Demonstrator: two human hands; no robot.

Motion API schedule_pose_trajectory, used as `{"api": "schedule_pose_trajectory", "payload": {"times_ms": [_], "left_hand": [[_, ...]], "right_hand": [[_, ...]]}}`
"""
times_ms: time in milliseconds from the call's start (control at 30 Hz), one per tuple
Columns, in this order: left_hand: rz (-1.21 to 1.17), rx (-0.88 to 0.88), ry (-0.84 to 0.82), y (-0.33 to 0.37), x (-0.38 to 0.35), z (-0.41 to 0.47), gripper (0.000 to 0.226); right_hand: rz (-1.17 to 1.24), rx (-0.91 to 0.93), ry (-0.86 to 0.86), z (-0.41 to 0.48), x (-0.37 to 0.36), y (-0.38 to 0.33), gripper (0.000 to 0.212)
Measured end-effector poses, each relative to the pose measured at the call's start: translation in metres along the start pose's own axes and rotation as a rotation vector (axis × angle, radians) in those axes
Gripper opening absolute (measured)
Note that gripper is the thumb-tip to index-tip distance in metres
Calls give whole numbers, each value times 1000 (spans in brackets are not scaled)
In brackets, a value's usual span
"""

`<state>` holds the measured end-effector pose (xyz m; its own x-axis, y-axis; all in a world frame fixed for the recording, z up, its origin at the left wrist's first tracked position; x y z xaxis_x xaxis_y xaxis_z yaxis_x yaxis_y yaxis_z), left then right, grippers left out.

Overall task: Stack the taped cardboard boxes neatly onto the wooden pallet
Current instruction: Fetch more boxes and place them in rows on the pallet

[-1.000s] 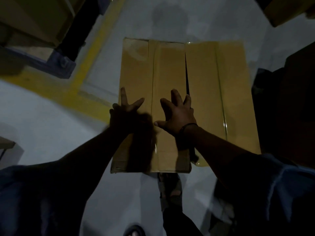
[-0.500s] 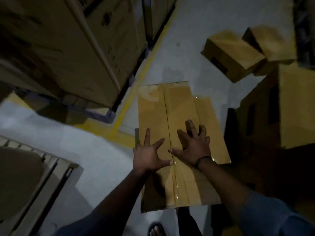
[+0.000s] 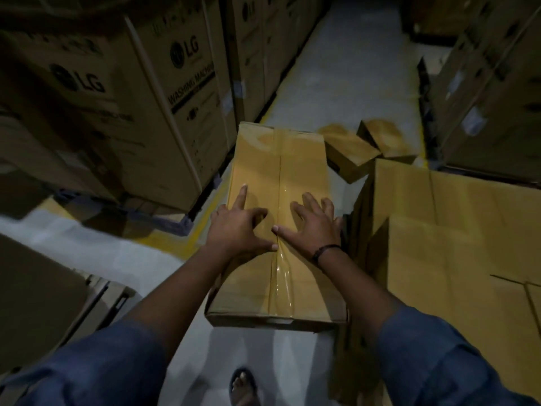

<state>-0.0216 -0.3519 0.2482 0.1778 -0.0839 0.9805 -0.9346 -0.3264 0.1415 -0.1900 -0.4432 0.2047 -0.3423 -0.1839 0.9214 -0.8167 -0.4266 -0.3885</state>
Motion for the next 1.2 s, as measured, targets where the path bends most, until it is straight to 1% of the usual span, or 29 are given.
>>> {"api": "schedule_pose_trajectory", "payload": {"times_ms": [167, 300, 333, 567, 767, 867, 967, 1067, 1200], "left_hand": [[42, -39, 16, 102, 21, -60, 89], [34, -77, 20, 205, 18, -109, 100], [35, -85, 26, 222, 19, -115, 103], [38, -175, 49, 357, 9, -179, 107], [18, -247, 68, 448, -21, -230, 107], [-16, -262, 67, 490, -40, -256, 109], [-51, -268, 67, 529, -57, -285, 109], [-68, -276, 42, 560, -74, -311, 106], [-70, -268, 32, 596, -91, -332, 110]], "right_hand": [[54, -3, 60, -69, 55, 66, 88], [45, -6, 102, -141, 108, 147, 83], [41, -11, 107, -153, 117, 161, 81], [49, -80, 170, -248, 185, 269, 77], [16, -144, 189, -328, 219, 345, 79], [-17, -170, 193, -367, 233, 383, 77], [-40, -180, 199, -407, 247, 416, 82], [-62, -195, 180, -445, 254, 443, 87], [-85, -187, 158, -475, 263, 477, 90]]}}
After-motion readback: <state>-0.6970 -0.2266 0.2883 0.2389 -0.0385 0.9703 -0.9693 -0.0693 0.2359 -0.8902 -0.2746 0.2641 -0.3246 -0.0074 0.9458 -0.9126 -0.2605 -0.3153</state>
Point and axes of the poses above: each hand's wrist, its own z-axis towards the middle knuckle, its own x-axis out of the back of the hand, y = z × x, the point moved 6 cm from there along z, towards the middle knuckle, and after that the axes turned 3 degrees about x, right-handed, at the moved point
